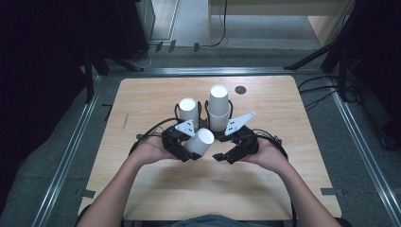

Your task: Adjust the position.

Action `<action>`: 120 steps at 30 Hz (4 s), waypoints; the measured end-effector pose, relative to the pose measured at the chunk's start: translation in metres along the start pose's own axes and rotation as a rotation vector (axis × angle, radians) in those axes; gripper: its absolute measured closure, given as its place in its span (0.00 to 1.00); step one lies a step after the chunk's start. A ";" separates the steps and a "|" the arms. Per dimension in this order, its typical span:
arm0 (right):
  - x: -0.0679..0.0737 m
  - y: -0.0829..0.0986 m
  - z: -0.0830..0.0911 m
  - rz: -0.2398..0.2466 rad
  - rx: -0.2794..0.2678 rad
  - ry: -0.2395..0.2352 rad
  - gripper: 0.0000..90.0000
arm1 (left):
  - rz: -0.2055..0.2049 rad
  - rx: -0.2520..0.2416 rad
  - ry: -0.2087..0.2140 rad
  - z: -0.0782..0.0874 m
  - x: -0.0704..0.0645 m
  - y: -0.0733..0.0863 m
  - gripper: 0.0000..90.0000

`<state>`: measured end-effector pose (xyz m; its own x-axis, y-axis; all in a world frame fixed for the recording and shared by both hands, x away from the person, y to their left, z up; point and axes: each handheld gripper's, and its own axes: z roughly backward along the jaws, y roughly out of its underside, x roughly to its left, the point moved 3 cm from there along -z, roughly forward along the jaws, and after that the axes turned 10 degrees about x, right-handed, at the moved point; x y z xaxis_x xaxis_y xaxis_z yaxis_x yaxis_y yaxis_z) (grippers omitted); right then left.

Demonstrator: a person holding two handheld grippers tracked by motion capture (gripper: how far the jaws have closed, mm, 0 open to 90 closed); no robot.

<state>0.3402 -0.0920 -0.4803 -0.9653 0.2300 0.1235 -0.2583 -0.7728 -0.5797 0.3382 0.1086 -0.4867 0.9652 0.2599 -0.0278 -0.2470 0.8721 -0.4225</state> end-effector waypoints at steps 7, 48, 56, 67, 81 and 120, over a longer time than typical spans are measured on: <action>0.002 0.000 -0.006 0.016 0.021 -0.006 0.31 | -0.026 0.086 0.006 -0.009 -0.005 -0.003 0.36; 0.005 -0.004 -0.004 0.037 -0.012 -0.062 0.38 | -0.022 0.007 0.039 -0.017 -0.012 -0.004 0.04; 0.004 -0.003 0.003 0.021 -0.043 -0.058 0.38 | 0.016 -0.118 0.075 -0.009 -0.011 0.001 0.05; 0.005 -0.006 0.012 0.012 -0.101 -0.079 0.38 | 0.030 -0.207 0.089 -0.014 -0.013 0.001 0.08; 0.009 -0.010 0.013 0.022 -0.130 -0.102 0.38 | 0.009 -0.214 0.093 -0.016 -0.013 0.002 0.25; 0.005 0.006 -0.016 0.062 0.125 -0.003 0.31 | -0.022 0.124 0.028 0.001 -0.007 -0.009 0.29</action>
<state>0.3344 -0.0859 -0.4964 -0.9796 0.1783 0.0930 -0.2010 -0.8533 -0.4811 0.3339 0.0996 -0.4821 0.9720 0.2305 -0.0454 -0.2331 0.9224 -0.3080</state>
